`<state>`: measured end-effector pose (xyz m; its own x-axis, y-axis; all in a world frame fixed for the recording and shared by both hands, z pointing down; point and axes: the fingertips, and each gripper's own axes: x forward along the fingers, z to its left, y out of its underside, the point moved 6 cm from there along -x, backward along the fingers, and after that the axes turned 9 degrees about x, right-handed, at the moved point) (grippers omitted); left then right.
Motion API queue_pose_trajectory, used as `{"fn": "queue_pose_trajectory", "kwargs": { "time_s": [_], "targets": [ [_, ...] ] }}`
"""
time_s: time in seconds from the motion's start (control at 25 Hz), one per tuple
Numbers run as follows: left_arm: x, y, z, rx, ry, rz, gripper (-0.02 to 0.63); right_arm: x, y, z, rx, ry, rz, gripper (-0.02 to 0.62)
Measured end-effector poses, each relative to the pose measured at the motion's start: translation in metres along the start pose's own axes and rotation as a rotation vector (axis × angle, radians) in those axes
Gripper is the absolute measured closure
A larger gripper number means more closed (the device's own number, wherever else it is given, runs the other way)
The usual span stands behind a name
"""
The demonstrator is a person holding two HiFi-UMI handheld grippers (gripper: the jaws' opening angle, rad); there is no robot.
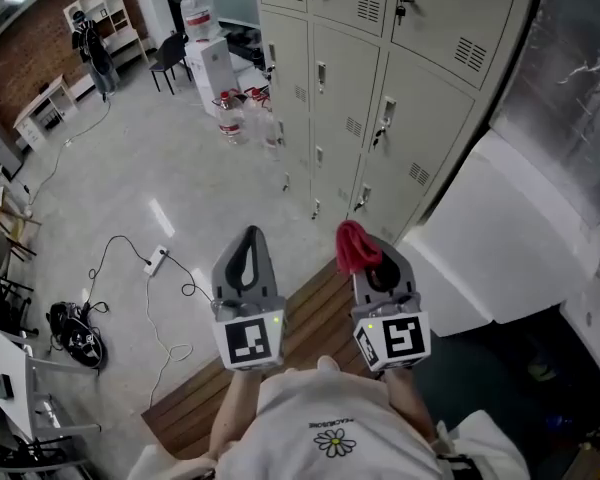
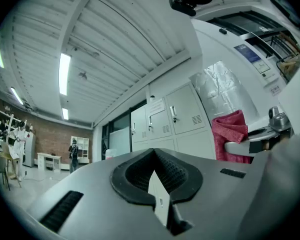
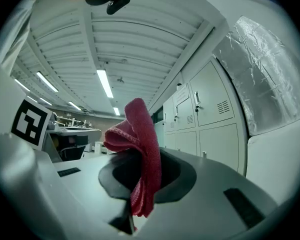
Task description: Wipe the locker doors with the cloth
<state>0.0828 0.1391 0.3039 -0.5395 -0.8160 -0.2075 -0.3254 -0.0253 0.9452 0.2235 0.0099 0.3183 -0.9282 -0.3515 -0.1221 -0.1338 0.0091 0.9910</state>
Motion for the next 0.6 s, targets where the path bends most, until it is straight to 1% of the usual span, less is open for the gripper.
{"fn": "queue_pose_trajectory", "kwargs": {
  "time_s": [0.12,0.28,0.4,0.52,0.6],
  "targets": [
    [0.008,0.005,-0.006,-0.004,-0.019,0.008,0.589,0.003,0.002,-0.010,-0.016,-0.019,0.002,0.569],
    [0.021,0.013,-0.009,0.006,-0.061,0.013,0.589,0.004,0.010,-0.035,0.016,-0.021,0.005,0.569],
    [0.028,0.019,-0.012,-0.008,-0.085,0.025,0.589,0.004,0.022,-0.054,0.041,0.000,0.044,0.569],
    [0.037,0.021,-0.010,-0.008,-0.095,0.037,0.589,0.010,0.028,-0.062,0.072,-0.004,0.070,0.569],
    [0.047,0.027,-0.006,-0.006,-0.099,0.039,0.589,0.020,0.031,-0.064,0.068,-0.009,0.068,0.569]
  ]
}}
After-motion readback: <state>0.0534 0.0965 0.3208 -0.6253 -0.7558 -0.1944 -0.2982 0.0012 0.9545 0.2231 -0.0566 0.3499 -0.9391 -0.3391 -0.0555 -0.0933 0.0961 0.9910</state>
